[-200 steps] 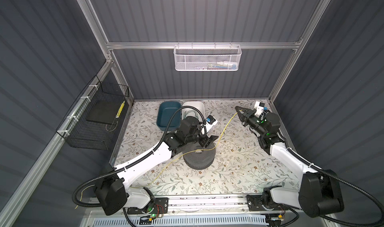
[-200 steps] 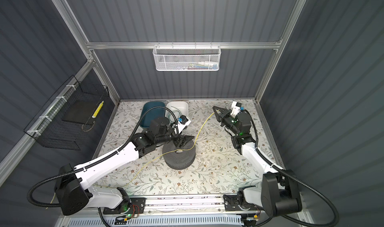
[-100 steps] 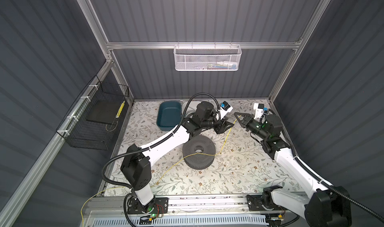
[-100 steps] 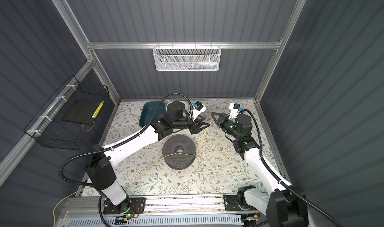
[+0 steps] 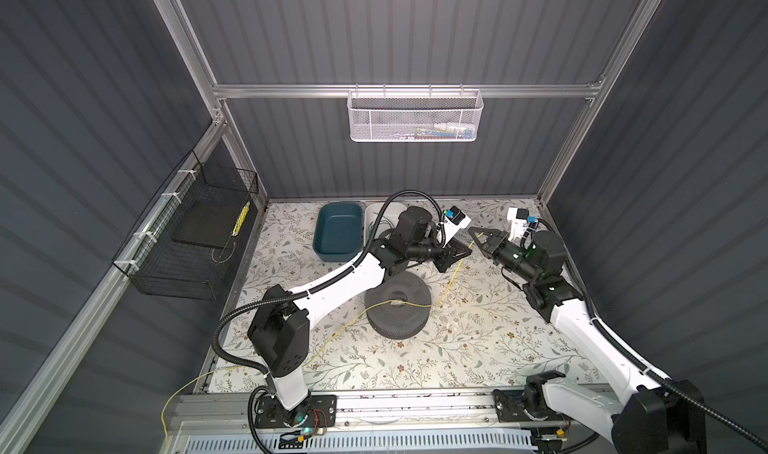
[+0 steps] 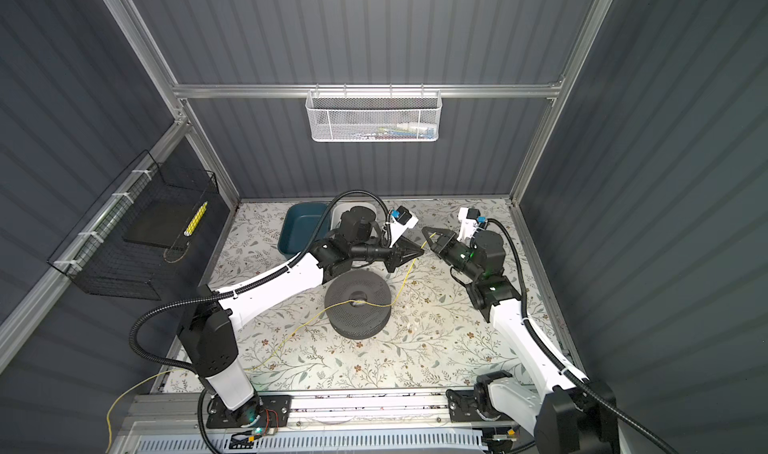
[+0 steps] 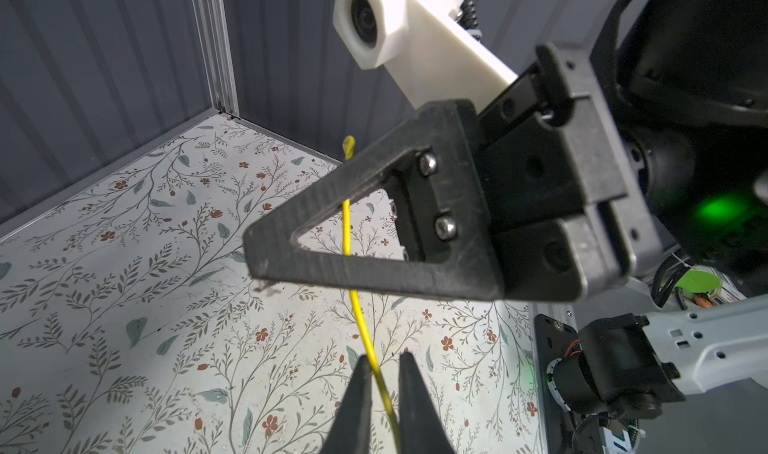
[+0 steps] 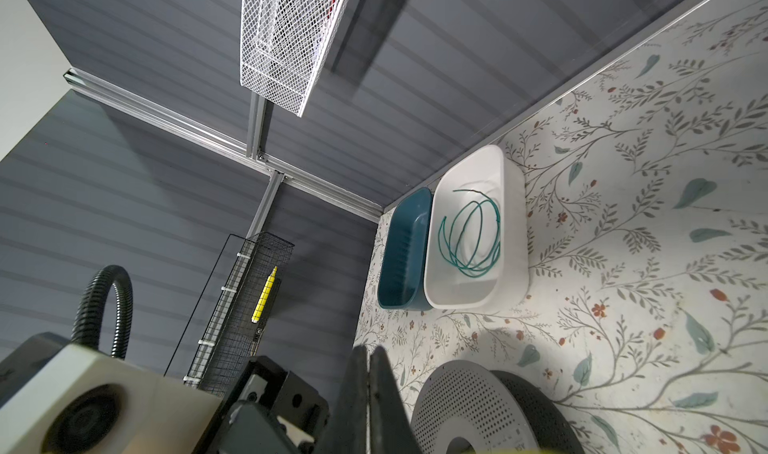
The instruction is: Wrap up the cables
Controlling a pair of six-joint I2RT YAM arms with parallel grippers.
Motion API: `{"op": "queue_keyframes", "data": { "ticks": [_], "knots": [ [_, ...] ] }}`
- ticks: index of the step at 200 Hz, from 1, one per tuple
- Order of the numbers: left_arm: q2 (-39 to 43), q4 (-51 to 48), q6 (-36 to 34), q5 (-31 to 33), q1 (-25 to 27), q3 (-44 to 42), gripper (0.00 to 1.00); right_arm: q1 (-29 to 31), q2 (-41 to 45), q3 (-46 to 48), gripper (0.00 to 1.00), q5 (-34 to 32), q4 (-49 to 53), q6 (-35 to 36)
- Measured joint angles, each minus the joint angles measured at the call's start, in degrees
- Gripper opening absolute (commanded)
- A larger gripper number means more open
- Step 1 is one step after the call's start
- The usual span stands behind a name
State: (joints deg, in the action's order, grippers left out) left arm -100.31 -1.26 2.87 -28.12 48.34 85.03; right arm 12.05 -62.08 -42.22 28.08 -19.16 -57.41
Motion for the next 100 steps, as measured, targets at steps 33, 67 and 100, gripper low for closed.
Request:
{"op": "queue_keyframes", "data": {
  "ticks": [33, 67, 100],
  "knots": [
    [-0.02, 0.13, 0.39, -0.55, 0.00, -0.87, 0.09, 0.87, 0.13, 0.00, 0.00, -0.42, 1.03, 1.29],
    [-0.02, 0.52, 0.83, -0.66, -0.04, -1.75, 0.00, 1.97, 0.66, 0.00, 0.00, -1.57, 2.05, 2.54],
    [-0.02, 1.18, 0.83, -0.83, -0.07, -2.56, 0.00, 2.32, 0.63, 0.00, 0.00, -2.16, 2.84, 2.71]
  ]
}}
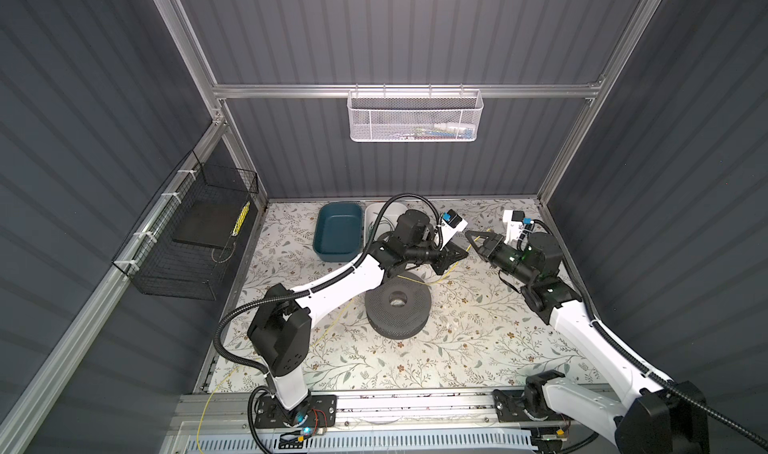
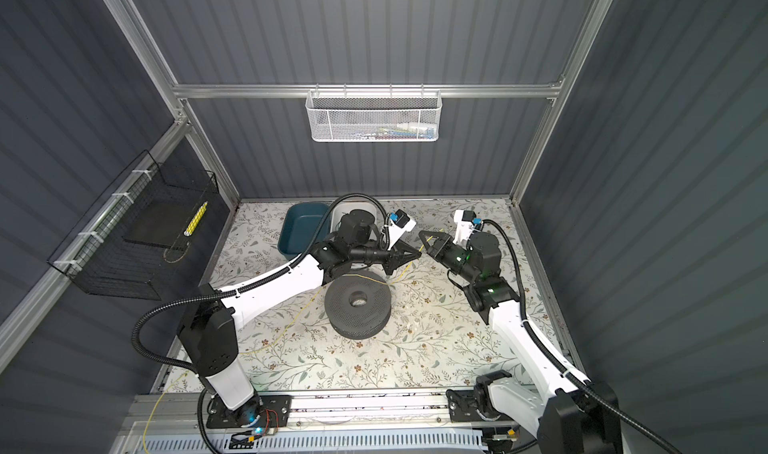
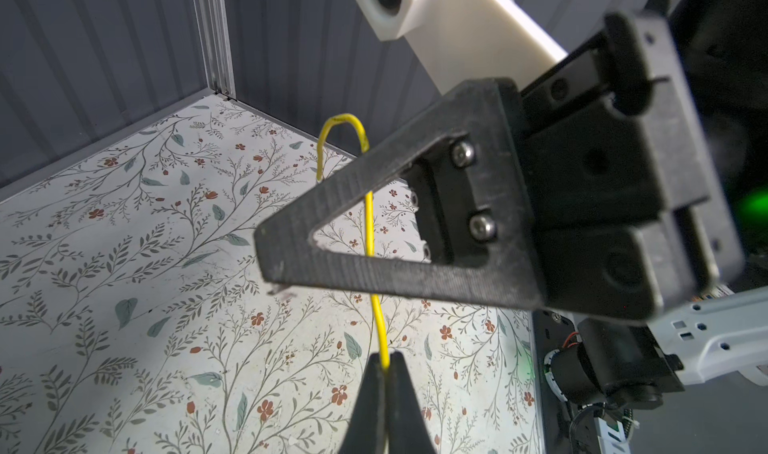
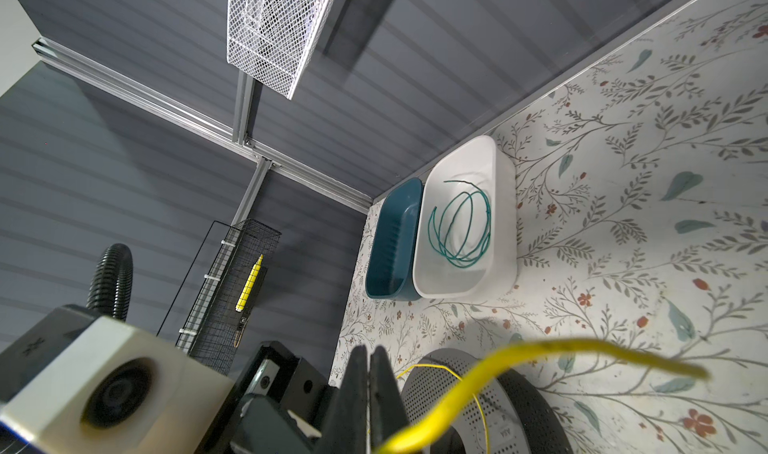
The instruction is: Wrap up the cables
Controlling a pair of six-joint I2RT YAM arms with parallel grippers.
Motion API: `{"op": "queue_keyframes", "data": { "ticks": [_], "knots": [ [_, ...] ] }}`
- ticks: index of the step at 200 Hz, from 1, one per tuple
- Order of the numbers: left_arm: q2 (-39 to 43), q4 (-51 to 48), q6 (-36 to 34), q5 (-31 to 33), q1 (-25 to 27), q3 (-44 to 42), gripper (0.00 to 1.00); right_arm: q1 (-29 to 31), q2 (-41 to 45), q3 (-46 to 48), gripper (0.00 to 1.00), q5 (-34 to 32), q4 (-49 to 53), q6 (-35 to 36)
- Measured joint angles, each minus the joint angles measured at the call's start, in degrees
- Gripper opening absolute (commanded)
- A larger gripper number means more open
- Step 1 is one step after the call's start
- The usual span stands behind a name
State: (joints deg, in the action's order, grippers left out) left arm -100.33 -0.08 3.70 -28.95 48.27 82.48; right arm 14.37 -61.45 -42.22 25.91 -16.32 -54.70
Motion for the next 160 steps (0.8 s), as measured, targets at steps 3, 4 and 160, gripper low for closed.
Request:
{"op": "queue_keyframes", "data": {
  "ticks": [3, 4, 160],
  "knots": [
    [0.00, 0.11, -0.02, -0.04, 0.00, -0.07, 0.00, 0.00, 0.00, 0.00, 0.00, -0.02, 0.09, 0.02],
    [0.00, 0.13, -0.02, -0.07, 0.00, -0.09, 0.00, 0.00, 0.00, 0.00, 0.00, -0.02, 0.11, 0.02],
    [6.14, 17.46, 0.72, 5.42, 0.39, -16.48, 0.00, -6.78, 9.42, 0.57, 0.71, 2.25, 9.07, -2.56]
  ]
}}
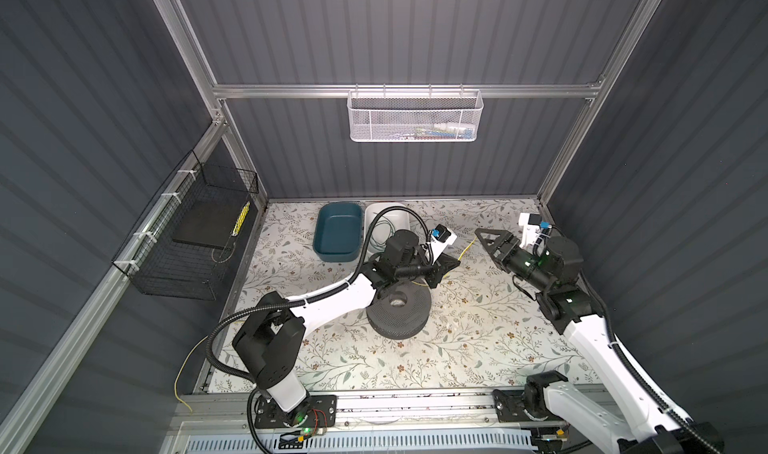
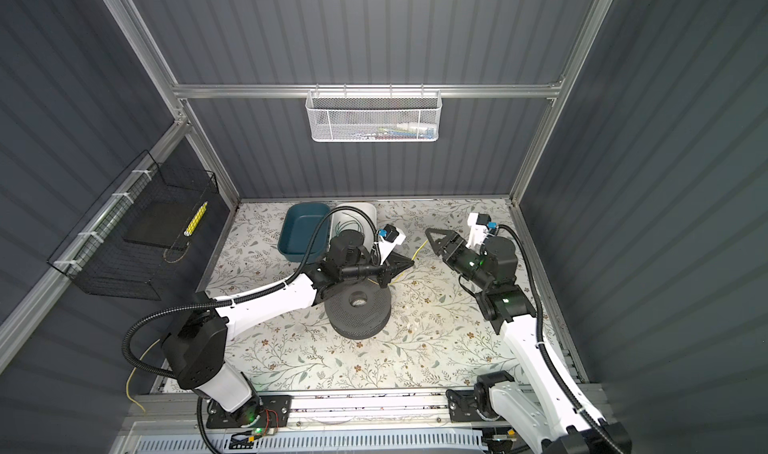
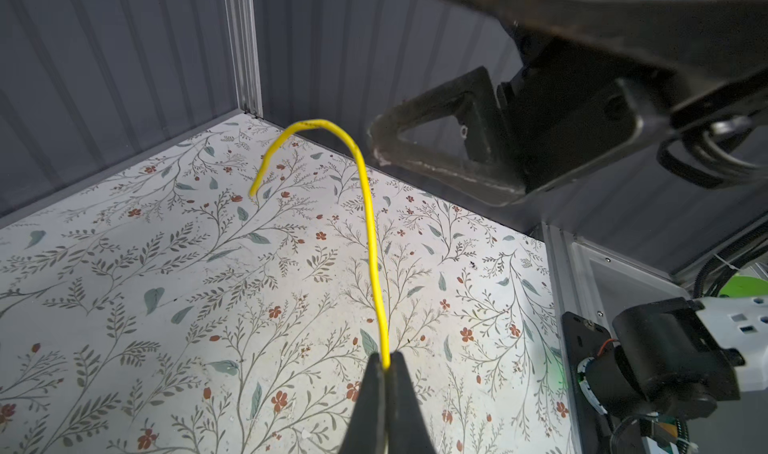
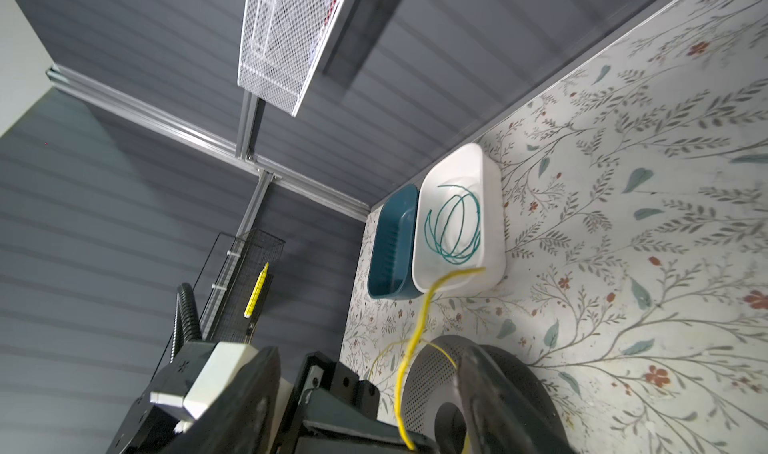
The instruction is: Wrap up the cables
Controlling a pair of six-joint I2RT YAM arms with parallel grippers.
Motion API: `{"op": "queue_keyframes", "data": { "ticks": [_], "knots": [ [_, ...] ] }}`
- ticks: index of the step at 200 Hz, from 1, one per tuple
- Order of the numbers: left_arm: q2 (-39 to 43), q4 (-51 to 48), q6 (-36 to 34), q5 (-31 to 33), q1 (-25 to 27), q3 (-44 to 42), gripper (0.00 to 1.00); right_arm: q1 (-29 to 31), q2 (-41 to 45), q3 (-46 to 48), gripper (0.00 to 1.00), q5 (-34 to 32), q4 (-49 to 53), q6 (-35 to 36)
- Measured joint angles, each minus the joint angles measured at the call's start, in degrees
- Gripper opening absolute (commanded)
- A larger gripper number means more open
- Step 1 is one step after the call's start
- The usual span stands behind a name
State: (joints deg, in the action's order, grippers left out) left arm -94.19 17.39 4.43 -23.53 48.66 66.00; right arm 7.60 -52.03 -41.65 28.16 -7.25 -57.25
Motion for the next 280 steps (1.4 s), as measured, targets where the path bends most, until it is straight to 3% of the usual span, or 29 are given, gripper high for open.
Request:
{"op": "queue_keyframes", "data": {
  "ticks": [33, 61, 120, 194, 223, 258, 280],
  "knots": [
    [0.22, 2.84, 0.13, 0.20, 0.00, -0.61, 0.00, -6.73, 1.84, 4.63, 0.71, 3.69, -2.27, -7.30],
    [0.31, 5.01, 0.20, -0.09, 0.00, -1.38, 0.00, -8.15, 0.00, 9.57, 0.71, 6.49, -12.90, -18.12],
    [0.28, 9.49, -0.79, -1.86, 0.00, -1.99, 0.00, -6.29, -14.14, 12.85, 0.70, 7.72, -38.93, -42.71],
    [-1.75, 11.41, -1.33, -4.02, 0.00, -1.99, 0.00, -0.83, -22.95, 10.86, 0.66, 6.45, -53.37, -57.46],
    [-1.84, 11.39, -1.36, -4.74, 0.02, -1.99, 0.00, -0.33, -24.68, 9.11, 0.55, 5.97, -57.02, -59.84],
    [-1.84, 11.39, -1.36, -5.07, 0.04, -1.99, 0.00, -0.26, -26.14, 8.52, 0.22, 6.01, -60.57, -61.02],
    [-1.84, 11.19, -1.36, -5.09, 0.04, -2.01, 0.00, -0.13, -27.17, 8.41, 0.12, 6.03, -61.90, -62.18]
  ]
}}
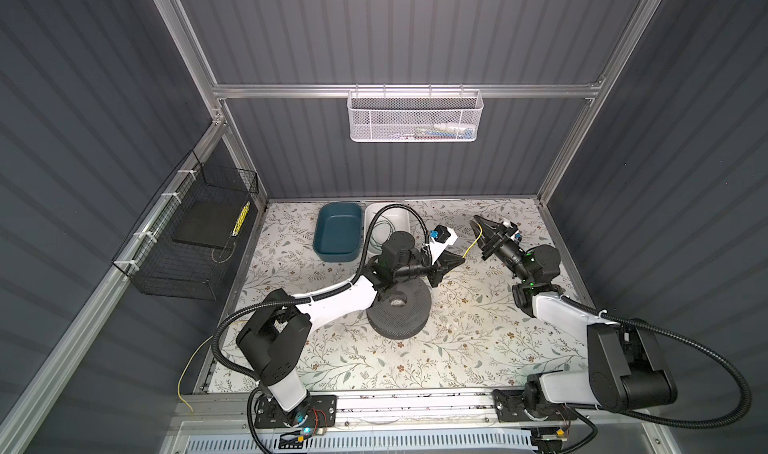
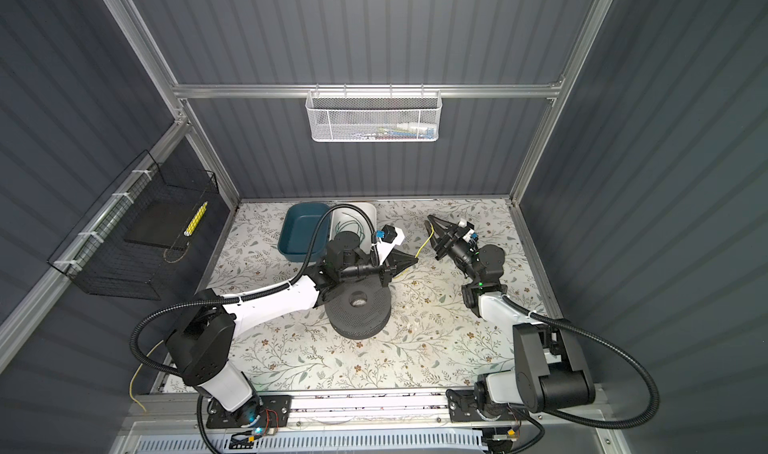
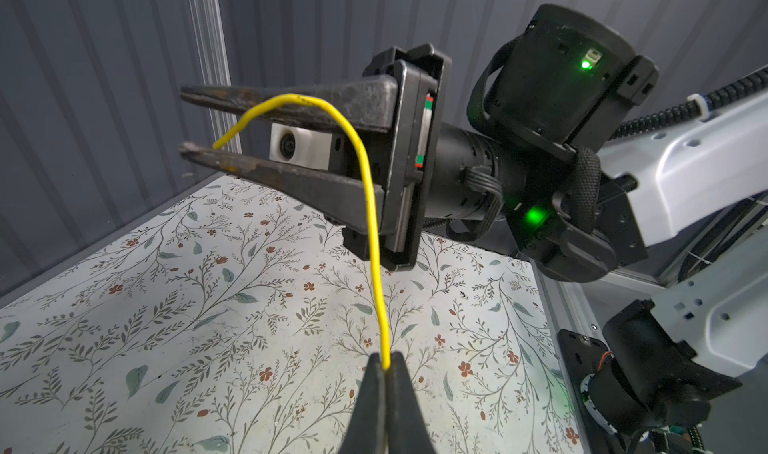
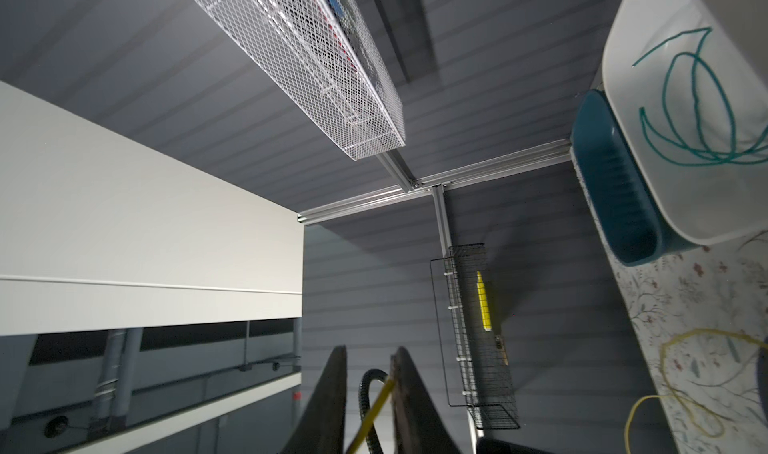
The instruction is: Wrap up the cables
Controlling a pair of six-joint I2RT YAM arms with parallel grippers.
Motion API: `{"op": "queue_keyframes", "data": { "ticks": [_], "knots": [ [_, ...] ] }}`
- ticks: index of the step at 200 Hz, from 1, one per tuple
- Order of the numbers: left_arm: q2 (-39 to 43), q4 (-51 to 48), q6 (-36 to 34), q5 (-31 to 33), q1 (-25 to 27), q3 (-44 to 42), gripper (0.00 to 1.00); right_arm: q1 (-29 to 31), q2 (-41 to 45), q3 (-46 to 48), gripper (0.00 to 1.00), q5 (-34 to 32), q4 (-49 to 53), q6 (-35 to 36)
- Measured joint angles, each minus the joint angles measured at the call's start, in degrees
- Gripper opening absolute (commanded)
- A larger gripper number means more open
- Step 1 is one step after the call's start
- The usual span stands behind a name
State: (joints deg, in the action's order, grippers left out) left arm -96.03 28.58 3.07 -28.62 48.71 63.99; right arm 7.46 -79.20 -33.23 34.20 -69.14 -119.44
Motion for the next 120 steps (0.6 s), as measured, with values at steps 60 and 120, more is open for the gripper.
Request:
{"op": "queue_keyframes", "data": {
  "ticks": [60, 120],
  "knots": [
    [0.52, -1.33, -0.48, 0.15, 0.11, -0.92, 0.00, -0.96, -0.02, -0.57, 0.00, 1.09, -0.09, 1.33],
    [3.63, -2.36, -1.31, 3.39, 0.04, -2.29, 0.00, -6.16, -0.02, -5.53, 0.00, 11.10, 2.95, 8.59]
  ]
}}
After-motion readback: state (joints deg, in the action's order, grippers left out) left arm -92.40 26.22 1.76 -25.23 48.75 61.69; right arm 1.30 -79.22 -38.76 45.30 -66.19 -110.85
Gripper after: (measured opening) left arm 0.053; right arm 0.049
